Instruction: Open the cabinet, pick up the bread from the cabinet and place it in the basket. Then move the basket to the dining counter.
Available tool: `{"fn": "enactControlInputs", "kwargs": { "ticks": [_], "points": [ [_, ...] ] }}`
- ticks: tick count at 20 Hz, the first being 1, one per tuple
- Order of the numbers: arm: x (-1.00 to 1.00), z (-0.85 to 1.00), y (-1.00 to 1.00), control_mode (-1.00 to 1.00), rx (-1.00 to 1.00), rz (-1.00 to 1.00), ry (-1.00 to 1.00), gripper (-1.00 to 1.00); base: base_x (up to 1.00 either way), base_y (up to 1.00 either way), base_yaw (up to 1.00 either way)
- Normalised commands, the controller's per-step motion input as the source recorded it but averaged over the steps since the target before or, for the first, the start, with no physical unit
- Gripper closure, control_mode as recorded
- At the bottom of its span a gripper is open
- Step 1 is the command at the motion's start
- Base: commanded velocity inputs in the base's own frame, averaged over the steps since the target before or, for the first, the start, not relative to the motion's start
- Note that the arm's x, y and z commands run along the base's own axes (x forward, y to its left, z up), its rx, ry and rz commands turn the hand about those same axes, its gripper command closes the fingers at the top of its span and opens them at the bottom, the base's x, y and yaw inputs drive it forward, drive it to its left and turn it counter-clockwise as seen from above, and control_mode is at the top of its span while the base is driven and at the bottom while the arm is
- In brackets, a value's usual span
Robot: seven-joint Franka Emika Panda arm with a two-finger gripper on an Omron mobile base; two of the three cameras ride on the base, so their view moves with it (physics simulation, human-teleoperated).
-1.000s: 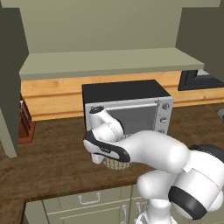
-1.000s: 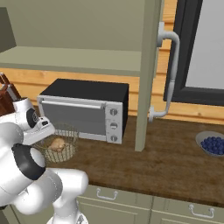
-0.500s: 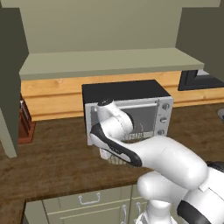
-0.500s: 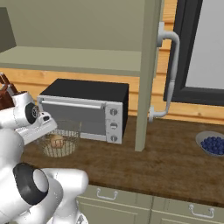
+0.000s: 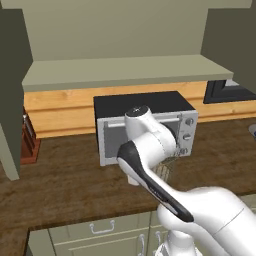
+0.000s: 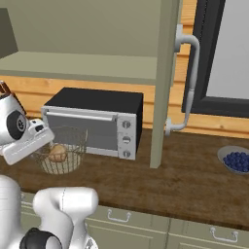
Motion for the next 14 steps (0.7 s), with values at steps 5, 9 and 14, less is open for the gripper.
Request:
{"fn": "enactControlInputs", "kwargs": {
  "ticks": [5, 9, 14],
  "points": [
    [-0.11, 0.78, -0.54, -1.00, 0.04, 0.01, -0.04, 1.00, 0.00, 0.00, 0.00],
    [0.00, 0.22, -0.06, -1.00, 0.01, 0.02, -0.03, 1.00, 0.00, 0.00, 0.00],
    [0.00, 0.00, 0.00, -1.00, 0.00, 0.00, 0.00, 1.00, 0.00, 0.00, 0.00]
  ]
}}
